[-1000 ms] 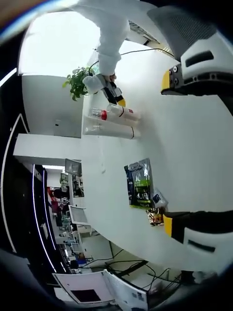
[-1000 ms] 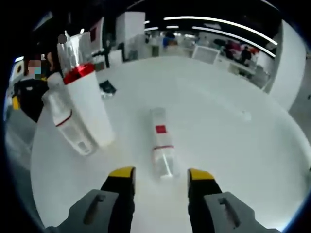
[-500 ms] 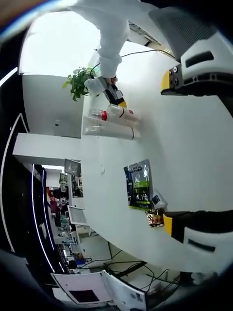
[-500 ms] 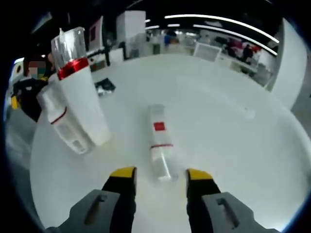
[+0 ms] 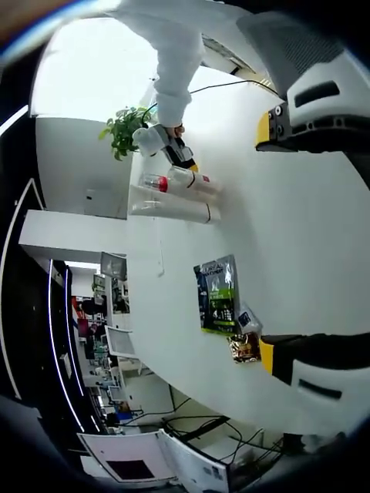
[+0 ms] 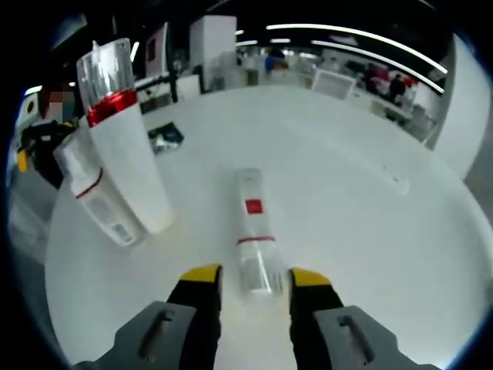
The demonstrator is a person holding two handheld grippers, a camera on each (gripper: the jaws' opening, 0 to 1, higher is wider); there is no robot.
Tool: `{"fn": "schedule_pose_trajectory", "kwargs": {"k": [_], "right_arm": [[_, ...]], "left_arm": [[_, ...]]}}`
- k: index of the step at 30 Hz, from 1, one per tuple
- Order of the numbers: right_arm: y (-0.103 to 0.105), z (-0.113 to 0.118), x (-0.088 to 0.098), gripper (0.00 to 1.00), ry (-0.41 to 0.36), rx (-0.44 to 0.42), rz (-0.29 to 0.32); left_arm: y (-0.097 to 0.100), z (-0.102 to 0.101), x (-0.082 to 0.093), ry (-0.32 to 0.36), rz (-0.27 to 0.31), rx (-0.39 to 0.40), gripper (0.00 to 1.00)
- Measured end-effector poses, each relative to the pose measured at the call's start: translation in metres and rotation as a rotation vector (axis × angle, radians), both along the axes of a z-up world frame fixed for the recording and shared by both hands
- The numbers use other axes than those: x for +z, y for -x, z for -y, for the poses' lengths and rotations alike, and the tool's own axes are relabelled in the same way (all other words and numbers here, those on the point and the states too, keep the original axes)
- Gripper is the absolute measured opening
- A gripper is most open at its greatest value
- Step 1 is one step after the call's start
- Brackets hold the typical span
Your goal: Arrange the skincare products in the storage area until every visible bottle or jar stands upright without overlapping.
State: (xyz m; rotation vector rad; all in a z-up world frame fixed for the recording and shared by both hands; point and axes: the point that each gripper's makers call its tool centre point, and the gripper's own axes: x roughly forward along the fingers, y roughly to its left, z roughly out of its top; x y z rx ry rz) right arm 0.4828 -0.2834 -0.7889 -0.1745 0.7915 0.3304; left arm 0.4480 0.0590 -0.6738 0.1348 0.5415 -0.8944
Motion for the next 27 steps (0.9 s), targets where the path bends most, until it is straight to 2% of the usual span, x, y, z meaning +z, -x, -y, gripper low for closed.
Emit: {"fn": "schedule_pose_trajectory", "kwargs": {"k": [4, 10, 13, 16, 19, 22, 27], "right_arm": [[-0.002, 0.003, 0.002, 0.15, 0.005, -0.017, 0.014], [-0.003, 0.003, 0.004, 0.14, 0.004, -0.036, 0.006], [-0.005, 0.008, 0.004, 0.13, 0.012, -0.078, 0.012], [-0.006, 0.01, 0.005, 0.13, 0.027, -0.089, 0.029], [-0.004, 0.017, 0.006, 0.13, 0.076, -0.097, 0.048], [-0.002, 0.019, 0.011, 0.13, 0.043, -0.123, 0.065], [0.006, 0.022, 0.018, 0.12, 0.055, -0.119, 0.076]], "left_arm": [[0.0, -0.001, 0.0, -0.004, 0.0, -0.001, 0.95], [0.002, -0.003, 0.0, -0.004, 0.001, 0.004, 0.95], [0.004, -0.001, 0.002, 0.004, 0.004, 0.002, 0.95], [0.005, 0.0, 0.003, 0.005, 0.009, -0.001, 0.95], [0.008, 0.002, 0.003, 0.004, 0.007, -0.004, 0.95], [0.012, 0.003, 0.002, 0.0, 0.004, -0.012, 0.95], [0.013, 0.005, 0.004, 0.001, 0.009, -0.022, 0.95]]}}
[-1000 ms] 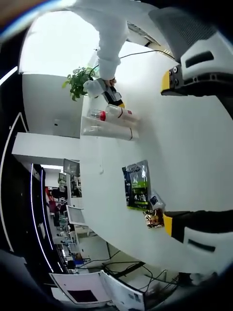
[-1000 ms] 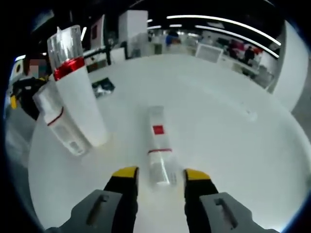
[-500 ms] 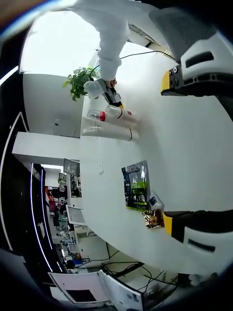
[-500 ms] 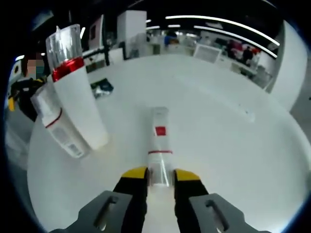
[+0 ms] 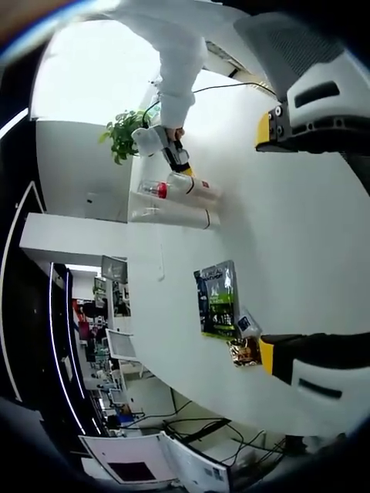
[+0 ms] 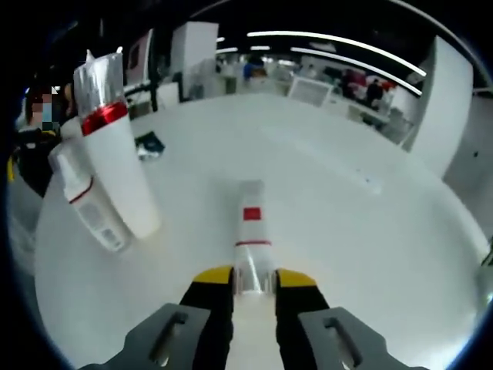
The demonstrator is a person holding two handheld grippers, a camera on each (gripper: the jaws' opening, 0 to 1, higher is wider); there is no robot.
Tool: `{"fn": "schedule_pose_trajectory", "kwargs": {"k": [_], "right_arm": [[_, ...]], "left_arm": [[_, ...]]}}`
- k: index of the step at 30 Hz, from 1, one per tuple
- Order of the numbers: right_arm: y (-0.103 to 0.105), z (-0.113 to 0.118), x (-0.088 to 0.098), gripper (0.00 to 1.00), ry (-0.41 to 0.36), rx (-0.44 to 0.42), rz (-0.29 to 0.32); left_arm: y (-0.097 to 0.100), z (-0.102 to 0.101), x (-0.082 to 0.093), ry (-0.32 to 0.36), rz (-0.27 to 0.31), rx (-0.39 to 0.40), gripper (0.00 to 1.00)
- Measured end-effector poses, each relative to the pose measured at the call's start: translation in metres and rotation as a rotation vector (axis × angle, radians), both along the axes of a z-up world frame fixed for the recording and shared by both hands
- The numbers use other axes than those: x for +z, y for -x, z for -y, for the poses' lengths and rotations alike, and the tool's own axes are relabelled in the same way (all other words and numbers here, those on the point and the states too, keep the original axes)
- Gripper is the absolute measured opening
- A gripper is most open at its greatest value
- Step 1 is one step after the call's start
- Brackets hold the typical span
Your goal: Arrange the skincare products in the storage area until every visible bottle or jar stands upright without overlapping.
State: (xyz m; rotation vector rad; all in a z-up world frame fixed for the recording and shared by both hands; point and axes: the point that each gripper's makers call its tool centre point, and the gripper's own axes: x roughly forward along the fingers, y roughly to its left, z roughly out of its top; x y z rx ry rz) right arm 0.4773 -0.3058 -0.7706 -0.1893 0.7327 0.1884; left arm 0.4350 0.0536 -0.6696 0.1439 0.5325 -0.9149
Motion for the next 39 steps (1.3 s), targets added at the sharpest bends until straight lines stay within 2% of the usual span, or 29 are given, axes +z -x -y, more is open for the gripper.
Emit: {"fn": "schedule_pose_trajectory", "kwargs": {"k": [10, 14, 26, 32, 39], "right_arm": [[0.02, -0.007, 0.026, 0.12, 0.021, 0.04, 0.057], [0.027, -0.012, 0.031, 0.12, 0.071, 0.092, 0.054], [0.054, -0.034, 0.049, 0.12, 0.075, 0.153, 0.074], [0.068, -0.035, 0.073, 0.12, 0.039, 0.142, 0.116], [0.087, -0.047, 0.109, 0.12, 0.034, 0.165, 0.188]], "left_arm": [[0.0, 0.007, 0.001, -0.005, 0.004, -0.024, 0.94], [0.001, 0.008, 0.001, -0.005, 0.004, -0.037, 0.93], [0.007, 0.018, 0.009, 0.0, 0.018, -0.051, 0.93], [0.006, 0.019, 0.009, 0.001, 0.018, -0.067, 0.93], [0.007, 0.022, 0.007, -0.002, 0.014, -0.089, 0.91]]}}
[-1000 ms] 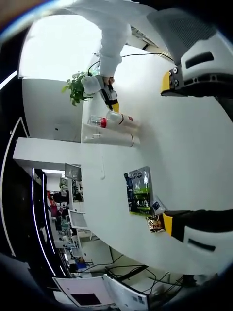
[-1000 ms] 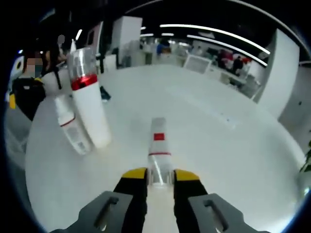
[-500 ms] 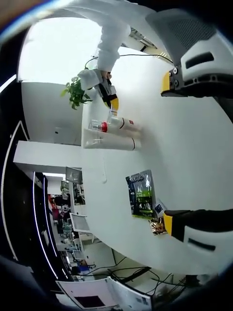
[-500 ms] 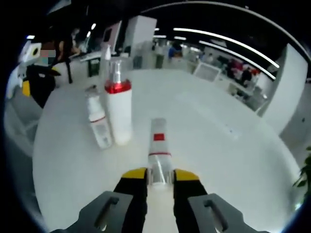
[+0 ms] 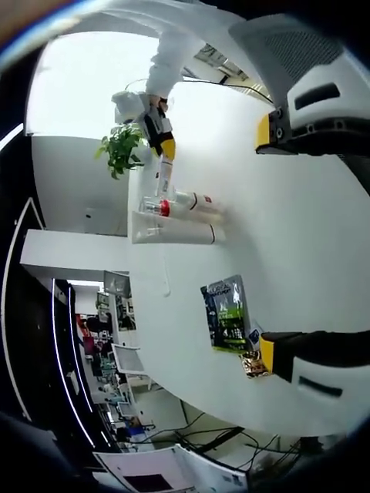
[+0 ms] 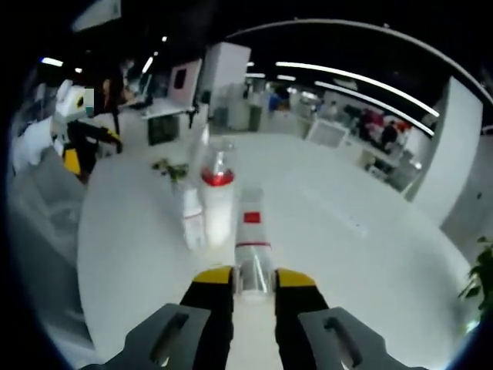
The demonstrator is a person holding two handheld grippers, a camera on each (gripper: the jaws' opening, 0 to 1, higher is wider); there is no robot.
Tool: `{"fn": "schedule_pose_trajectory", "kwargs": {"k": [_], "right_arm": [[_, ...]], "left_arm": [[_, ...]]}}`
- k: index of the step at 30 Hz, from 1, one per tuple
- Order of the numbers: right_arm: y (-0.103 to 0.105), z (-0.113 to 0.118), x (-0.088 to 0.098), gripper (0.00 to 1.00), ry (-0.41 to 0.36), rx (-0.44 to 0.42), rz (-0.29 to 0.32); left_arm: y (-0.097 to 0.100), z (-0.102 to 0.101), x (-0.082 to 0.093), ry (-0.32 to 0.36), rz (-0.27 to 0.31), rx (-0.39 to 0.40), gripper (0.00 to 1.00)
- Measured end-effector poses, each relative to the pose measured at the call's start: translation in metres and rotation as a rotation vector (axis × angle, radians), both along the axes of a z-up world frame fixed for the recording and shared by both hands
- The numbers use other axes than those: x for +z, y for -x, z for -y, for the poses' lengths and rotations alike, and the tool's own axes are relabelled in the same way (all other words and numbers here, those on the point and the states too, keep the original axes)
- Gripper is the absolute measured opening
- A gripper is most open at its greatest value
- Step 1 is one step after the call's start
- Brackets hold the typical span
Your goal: Arrange the skincare products in the storage area until every visible bottle or jar stands upright without overlapping.
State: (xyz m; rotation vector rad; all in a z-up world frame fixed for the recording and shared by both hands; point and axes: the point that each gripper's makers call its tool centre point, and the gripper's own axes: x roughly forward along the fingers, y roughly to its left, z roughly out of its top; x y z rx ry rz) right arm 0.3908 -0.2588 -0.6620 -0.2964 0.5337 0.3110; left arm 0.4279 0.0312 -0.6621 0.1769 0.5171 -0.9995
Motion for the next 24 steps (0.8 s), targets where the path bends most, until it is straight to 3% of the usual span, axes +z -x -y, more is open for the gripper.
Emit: {"fn": "schedule_pose_trajectory", "kwargs": {"k": [7, 9, 19, 24], "right_arm": [[0.014, -0.026, 0.022, 0.12, -0.05, 0.05, 0.035], [0.015, -0.036, 0.027, 0.12, -0.108, 0.066, 0.049], [0.021, -0.082, 0.038, 0.12, -0.163, 0.159, 0.068], [0.021, -0.099, 0.033, 0.12, -0.164, 0.207, 0.046]], "left_arm": [[0.004, 0.005, 0.005, 0.016, 0.008, -0.027, 0.92], [0.005, 0.006, 0.005, 0.02, 0.008, -0.03, 0.91], [0.011, 0.011, 0.007, 0.027, 0.01, -0.053, 0.9], [0.012, 0.016, 0.011, 0.049, 0.005, -0.067, 0.9]]}}
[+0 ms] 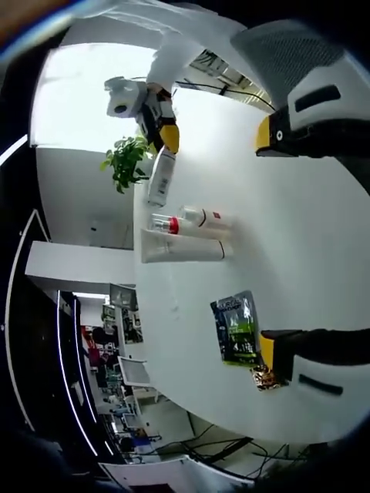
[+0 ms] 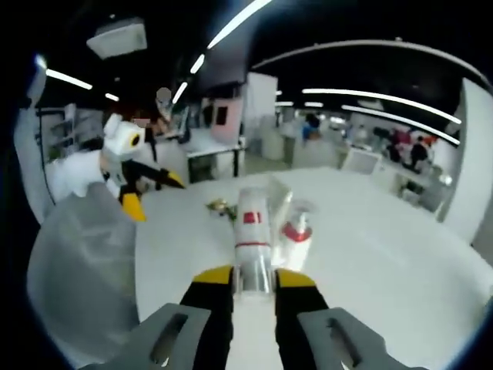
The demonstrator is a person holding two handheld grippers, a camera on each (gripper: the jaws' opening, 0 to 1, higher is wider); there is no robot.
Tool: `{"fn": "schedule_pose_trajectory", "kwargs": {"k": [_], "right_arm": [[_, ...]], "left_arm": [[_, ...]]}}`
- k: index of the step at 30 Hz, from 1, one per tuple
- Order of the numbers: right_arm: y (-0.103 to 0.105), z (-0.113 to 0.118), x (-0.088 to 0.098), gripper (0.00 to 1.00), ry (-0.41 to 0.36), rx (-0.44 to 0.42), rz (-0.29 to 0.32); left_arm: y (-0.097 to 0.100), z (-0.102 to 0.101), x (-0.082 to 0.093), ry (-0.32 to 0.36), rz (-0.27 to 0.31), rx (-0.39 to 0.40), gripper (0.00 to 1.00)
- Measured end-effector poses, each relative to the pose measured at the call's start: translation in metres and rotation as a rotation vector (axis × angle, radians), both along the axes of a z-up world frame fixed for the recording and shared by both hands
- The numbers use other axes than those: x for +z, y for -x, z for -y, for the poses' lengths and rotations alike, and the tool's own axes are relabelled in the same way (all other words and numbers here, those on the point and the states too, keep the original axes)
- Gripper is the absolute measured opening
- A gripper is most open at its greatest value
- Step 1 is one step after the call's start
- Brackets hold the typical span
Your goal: Arrange the skincare products in the storage area until every visible bottle or jar stands upright without overlapping.
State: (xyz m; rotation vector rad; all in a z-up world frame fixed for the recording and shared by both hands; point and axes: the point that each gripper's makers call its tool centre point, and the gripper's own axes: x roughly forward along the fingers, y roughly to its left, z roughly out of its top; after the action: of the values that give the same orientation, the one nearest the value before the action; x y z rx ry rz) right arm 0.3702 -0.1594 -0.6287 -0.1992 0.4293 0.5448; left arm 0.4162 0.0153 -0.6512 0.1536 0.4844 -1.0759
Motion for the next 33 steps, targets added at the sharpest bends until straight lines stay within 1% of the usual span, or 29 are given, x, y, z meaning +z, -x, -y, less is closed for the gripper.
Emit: {"fn": "schedule_pose_trajectory", "kwargs": {"k": [4, 7, 10, 12, 14, 19, 22, 23, 26, 28, 29, 30, 31, 33], "right_arm": [[0.002, -0.011, -0.004, 0.12, 0.012, 0.037, -0.005], [0.002, -0.018, -0.007, 0.12, 0.026, 0.064, -0.01], [0.003, -0.024, -0.011, 0.12, 0.041, 0.105, -0.018], [0.003, -0.028, -0.012, 0.12, 0.047, 0.119, -0.016], [0.004, -0.033, -0.013, 0.12, 0.041, 0.139, -0.021], [0.006, -0.046, -0.016, 0.12, 0.033, 0.163, -0.018], [0.009, -0.055, -0.018, 0.12, 0.023, 0.183, -0.021], [0.009, -0.055, -0.019, 0.12, 0.022, 0.186, -0.021], [0.01, -0.06, -0.017, 0.12, 0.009, 0.193, -0.012], [0.01, -0.062, -0.016, 0.12, 0.006, 0.193, -0.009], [0.01, -0.063, -0.016, 0.12, 0.006, 0.195, -0.009], [0.01, -0.063, -0.016, 0.12, 0.008, 0.195, -0.006], [0.011, -0.064, -0.016, 0.12, 0.009, 0.198, -0.005], [0.011, -0.064, -0.015, 0.12, 0.018, 0.201, 0.008]], "left_arm": [[0.0, 0.001, 0.0, 0.003, -0.001, -0.008, 0.89], [0.003, 0.004, 0.002, 0.014, -0.011, -0.025, 0.88], [0.006, 0.008, 0.007, 0.043, -0.018, -0.043, 0.88], [0.003, 0.01, 0.013, 0.071, -0.02, -0.041, 0.88], [0.002, 0.013, 0.019, 0.108, -0.03, -0.051, 0.88], [0.001, 0.02, 0.03, 0.159, -0.049, -0.075, 0.86], [0.003, 0.029, 0.037, 0.213, -0.074, -0.079, 0.83], [0.004, 0.033, 0.04, 0.241, -0.094, -0.075, 0.83], [0.007, 0.041, 0.043, 0.296, -0.156, -0.068, 0.78], [0.01, 0.045, 0.042, 0.32, -0.202, -0.064, 0.73], [0.011, 0.046, 0.041, 0.325, -0.218, -0.066, 0.69], [0.012, 0.047, 0.039, 0.321, -0.236, -0.072, 0.63], [0.012, 0.048, 0.038, 0.319, -0.242, -0.074, 0.6], [0.014, 0.049, 0.037, 0.322, -0.261, -0.097, 0.55]]}}
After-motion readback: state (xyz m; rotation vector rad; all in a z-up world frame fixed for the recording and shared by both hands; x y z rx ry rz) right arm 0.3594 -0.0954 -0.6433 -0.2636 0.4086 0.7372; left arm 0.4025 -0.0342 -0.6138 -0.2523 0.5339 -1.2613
